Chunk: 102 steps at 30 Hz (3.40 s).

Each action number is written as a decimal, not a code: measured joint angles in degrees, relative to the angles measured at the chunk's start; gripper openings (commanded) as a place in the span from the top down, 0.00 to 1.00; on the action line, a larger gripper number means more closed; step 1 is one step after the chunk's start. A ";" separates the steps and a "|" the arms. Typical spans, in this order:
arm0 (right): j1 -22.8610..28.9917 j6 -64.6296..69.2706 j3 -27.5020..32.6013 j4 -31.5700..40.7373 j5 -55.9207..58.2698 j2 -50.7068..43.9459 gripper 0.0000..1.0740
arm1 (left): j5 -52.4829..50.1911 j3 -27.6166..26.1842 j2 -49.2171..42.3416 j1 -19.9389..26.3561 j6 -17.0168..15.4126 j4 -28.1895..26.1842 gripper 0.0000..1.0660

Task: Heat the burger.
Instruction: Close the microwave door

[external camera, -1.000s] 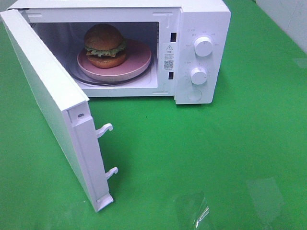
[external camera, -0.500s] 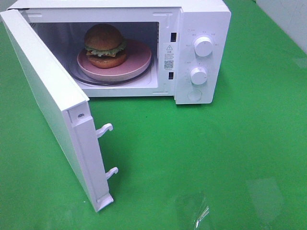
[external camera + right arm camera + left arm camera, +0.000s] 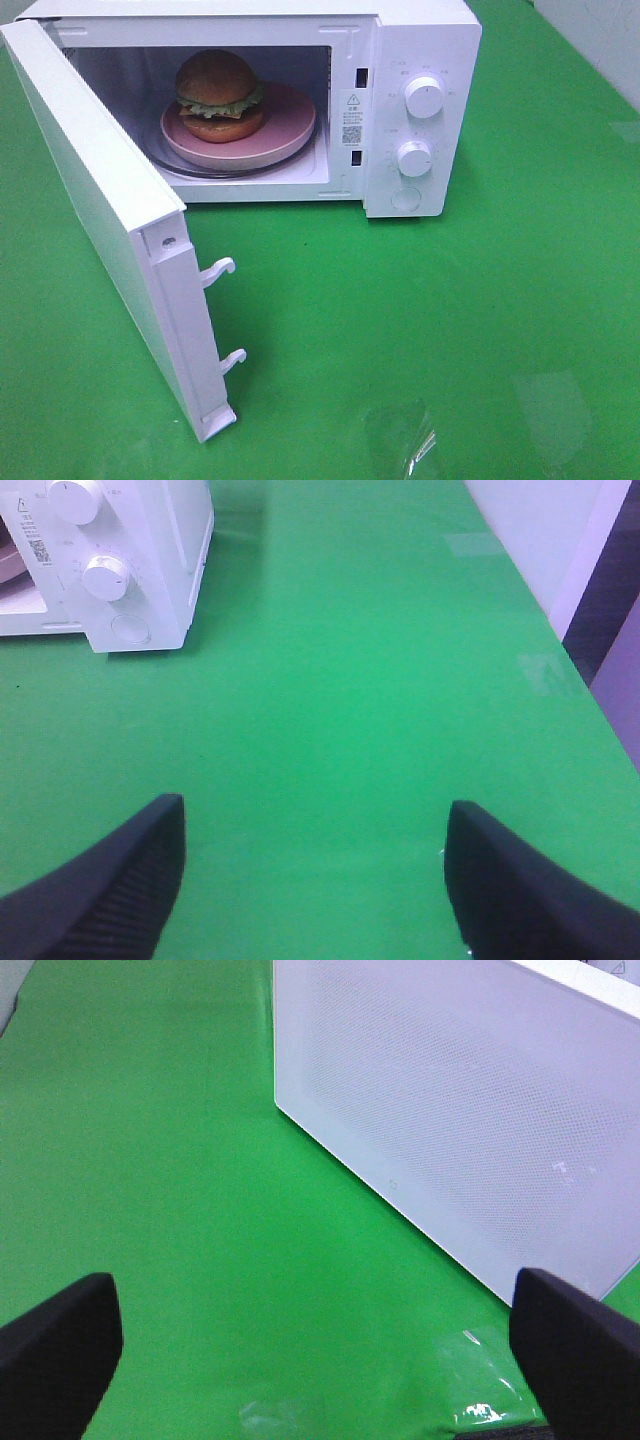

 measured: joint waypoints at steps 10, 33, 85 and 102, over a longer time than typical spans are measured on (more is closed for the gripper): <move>0.00 0.00 0.00 0.00 0.00 0.00 0.34 | 0.00 0.00 0.00 0.00 0.00 0.00 0.08; 0.00 0.00 0.00 0.00 0.00 0.00 0.35 | 0.00 0.00 0.00 0.00 0.00 0.00 0.08; 0.00 0.00 0.00 0.00 0.00 0.00 0.35 | -60.79 13.01 34.43 0.00 -0.06 -0.23 1.00; 0.00 0.00 0.00 0.00 0.00 0.00 0.35 | -90.24 20.00 56.78 0.00 -5.96 9.00 1.00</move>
